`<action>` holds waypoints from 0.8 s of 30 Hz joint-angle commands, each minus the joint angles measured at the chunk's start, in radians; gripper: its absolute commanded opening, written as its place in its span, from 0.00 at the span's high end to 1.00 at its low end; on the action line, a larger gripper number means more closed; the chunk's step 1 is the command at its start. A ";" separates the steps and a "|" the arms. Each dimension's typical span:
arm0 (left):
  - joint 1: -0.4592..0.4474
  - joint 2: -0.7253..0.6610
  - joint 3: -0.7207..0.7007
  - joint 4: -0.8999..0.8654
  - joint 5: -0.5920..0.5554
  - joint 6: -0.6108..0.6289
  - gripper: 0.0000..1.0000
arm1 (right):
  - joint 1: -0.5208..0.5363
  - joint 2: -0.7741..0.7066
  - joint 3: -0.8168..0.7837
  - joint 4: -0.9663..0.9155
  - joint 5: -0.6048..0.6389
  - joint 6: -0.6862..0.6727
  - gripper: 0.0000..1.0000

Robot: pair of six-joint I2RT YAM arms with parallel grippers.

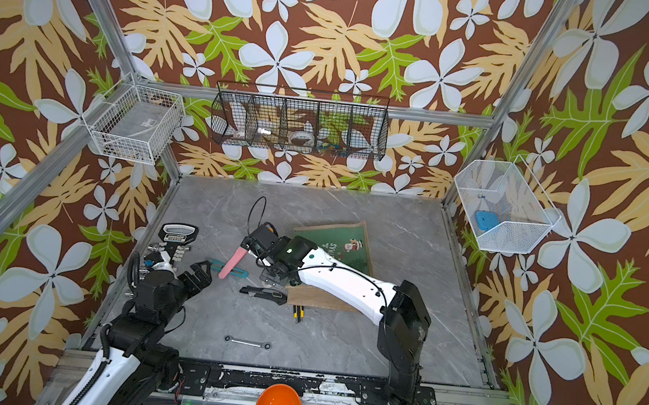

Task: Place the art knife into the pouch
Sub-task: Pick up the pouch from the center of the board.

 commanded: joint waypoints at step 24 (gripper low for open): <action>0.000 -0.038 -0.039 0.037 0.016 -0.011 0.00 | 0.081 0.241 0.033 -0.044 0.422 0.062 0.32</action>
